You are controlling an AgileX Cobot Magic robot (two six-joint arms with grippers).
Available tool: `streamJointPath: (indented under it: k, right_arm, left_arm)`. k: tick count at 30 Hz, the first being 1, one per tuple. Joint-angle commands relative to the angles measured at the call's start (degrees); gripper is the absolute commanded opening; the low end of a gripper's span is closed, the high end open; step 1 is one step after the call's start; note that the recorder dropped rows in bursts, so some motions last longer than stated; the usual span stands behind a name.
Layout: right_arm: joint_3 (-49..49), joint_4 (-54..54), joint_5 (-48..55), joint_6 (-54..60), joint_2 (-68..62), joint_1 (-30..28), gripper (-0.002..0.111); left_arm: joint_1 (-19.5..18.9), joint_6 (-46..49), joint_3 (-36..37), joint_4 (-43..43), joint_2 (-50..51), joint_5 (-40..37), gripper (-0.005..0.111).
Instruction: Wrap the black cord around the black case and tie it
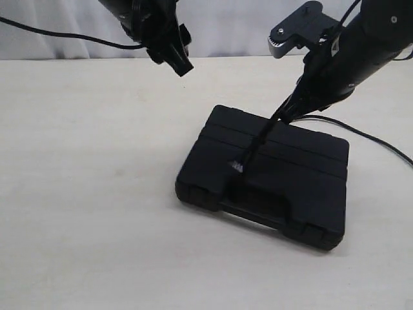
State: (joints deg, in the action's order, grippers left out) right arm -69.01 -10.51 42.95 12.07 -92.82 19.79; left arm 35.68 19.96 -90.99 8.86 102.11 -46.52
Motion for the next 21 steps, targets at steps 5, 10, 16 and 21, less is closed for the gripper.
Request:
streamJointPath:
  k: [5, 10, 16, 21]
  right_arm:
    - [-0.07, 1.72, -1.09, 2.55, 0.54, -0.30, 0.004]
    - [0.02, 0.86, 0.96, 3.76, 0.54, -0.30, 0.037]
    - [-1.45, -7.82, 5.82, -8.78, 0.54, -0.40, 0.047]
    - [-2.31, -7.13, 8.23, -8.24, 0.54, -0.40, 0.047]
  left_arm:
    - [0.05, 23.73, 5.38, -35.13, 3.06, -0.71, 0.054]
    - [0.30, 28.63, 8.22, -42.47, 6.75, 5.93, 0.054]
    - [5.36, 40.95, 8.22, -48.96, 16.41, 12.65, 0.054]
    - [7.38, 42.55, 8.22, -50.00, 19.35, 21.66, 0.054]
